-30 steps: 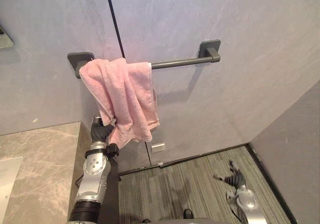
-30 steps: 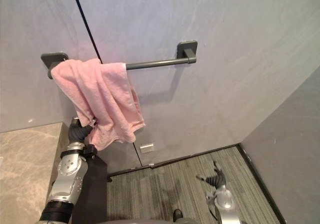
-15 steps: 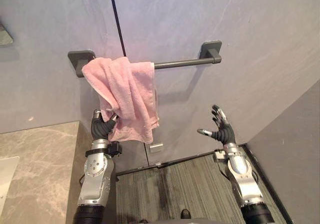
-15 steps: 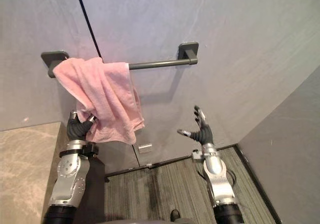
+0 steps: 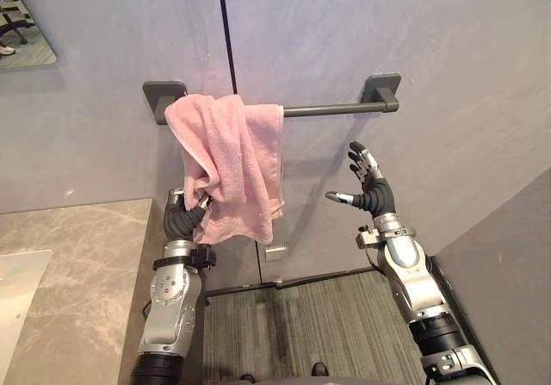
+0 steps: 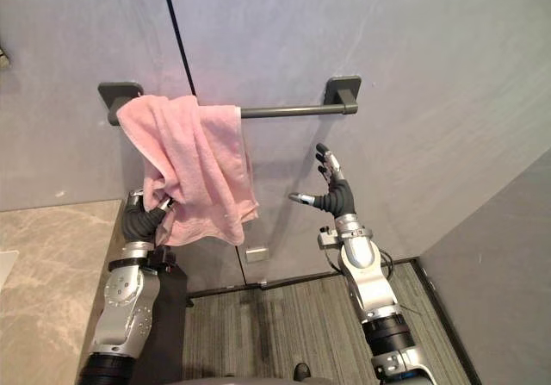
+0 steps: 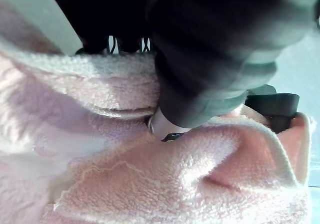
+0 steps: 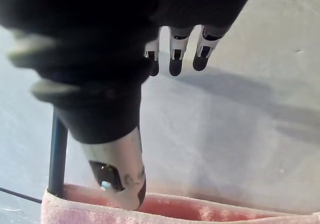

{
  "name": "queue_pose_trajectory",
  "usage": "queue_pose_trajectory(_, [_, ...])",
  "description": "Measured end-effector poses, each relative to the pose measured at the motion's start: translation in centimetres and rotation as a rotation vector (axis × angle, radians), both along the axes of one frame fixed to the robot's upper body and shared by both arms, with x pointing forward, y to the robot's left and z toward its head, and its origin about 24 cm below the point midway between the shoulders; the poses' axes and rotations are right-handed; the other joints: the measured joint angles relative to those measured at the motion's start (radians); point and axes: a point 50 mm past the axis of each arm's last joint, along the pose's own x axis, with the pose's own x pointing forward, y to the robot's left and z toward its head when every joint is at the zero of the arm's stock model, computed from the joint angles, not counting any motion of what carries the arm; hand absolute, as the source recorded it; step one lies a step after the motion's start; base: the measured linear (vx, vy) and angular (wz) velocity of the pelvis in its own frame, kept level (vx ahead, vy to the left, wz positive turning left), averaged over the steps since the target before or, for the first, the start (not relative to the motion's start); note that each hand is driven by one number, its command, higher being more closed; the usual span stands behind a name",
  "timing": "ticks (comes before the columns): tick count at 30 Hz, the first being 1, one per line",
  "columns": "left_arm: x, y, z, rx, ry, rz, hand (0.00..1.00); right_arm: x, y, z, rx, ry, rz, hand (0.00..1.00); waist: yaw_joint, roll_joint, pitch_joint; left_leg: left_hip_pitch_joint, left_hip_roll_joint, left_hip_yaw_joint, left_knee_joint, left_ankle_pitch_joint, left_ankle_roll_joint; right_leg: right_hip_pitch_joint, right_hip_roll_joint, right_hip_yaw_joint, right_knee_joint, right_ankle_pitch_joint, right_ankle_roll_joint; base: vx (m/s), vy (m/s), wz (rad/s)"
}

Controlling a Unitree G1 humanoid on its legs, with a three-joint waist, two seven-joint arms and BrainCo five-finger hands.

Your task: Organize washtable

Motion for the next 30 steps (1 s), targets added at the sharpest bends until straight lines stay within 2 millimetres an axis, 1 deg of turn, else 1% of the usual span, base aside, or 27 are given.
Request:
queue_pose_trajectory(3, [-0.1, 0.1, -0.4, 0.000, 0.016, 0.004, 1.00, 0.4, 0.2, 0.7, 0.007, -0.019, 0.016, 0.00, 0.015, -0.002, 0.000, -0.005, 0.000, -0.005, 0.000, 0.002, -0.001, 0.000, 0.001, -0.004, 0.001, -0.001, -0.002, -0.05, -0.017, 0.05])
queue_pose_trajectory(6, [-0.6, 0.3, -1.1, 0.001, 0.047, 0.011, 1.00, 0.7, 1.0, 1.2, 0.001, -0.035, 0.054, 0.00, 0.018, -0.006, -0.001, -0.009, 0.001, -0.011, -0.004, 0.004, -0.001, 0.000, 0.002, -0.010, 0.002, -0.003, -0.004, -0.04, -0.016, 0.06])
queue_pose_trajectory(10, [-0.8, 0.5, -1.9, -0.001, 0.080, 0.018, 1.00, 1.5, 1.1, 1.6, 0.030, -0.030, 0.059, 0.00, 0.020, -0.016, -0.002, -0.010, 0.000, -0.018, -0.013, 0.010, -0.002, 0.000, 0.002, -0.016, 0.002, -0.003, -0.004, -0.02, -0.012, 0.05])
queue_pose_trajectory(13, [-0.8, 0.5, -1.9, -0.006, 0.080, 0.017, 1.00, 1.5, 1.1, 1.6, 0.060, -0.024, 0.066, 0.00, 0.019, -0.022, -0.001, -0.014, 0.000, -0.021, -0.014, 0.010, -0.002, -0.004, 0.002, -0.018, 0.002, -0.004, -0.004, -0.01, -0.004, 0.02])
queue_pose_trajectory(17, [-0.8, 0.5, -1.9, -0.006, 0.080, 0.017, 1.00, 1.6, 1.3, 1.9, 0.078, -0.028, 0.078, 0.00, 0.019, -0.022, -0.001, -0.016, 0.001, -0.024, -0.016, 0.010, -0.002, -0.006, 0.004, -0.020, 0.003, -0.007, -0.005, 0.00, -0.003, 0.01])
queue_pose_trajectory(23, [-0.6, 0.1, -1.8, -0.006, 0.077, 0.000, 1.00, 2.0, 2.0, 2.6, 0.088, -0.046, 0.112, 0.00, 0.020, -0.023, -0.002, -0.029, 0.005, -0.033, -0.015, 0.013, -0.006, -0.022, 0.009, -0.029, 0.018, -0.016, -0.007, -0.01, -0.016, 0.04])
queue_pose_trajectory(30, [-0.6, -0.5, -1.9, -0.008, 0.079, -0.023, 1.00, 2.1, 4.0, 2.1, 0.093, -0.015, 0.191, 0.00, 0.026, -0.025, -0.003, -0.031, 0.013, -0.036, -0.015, 0.016, -0.011, -0.022, 0.015, -0.032, 0.018, -0.019, -0.012, 0.00, 0.000, 0.00])
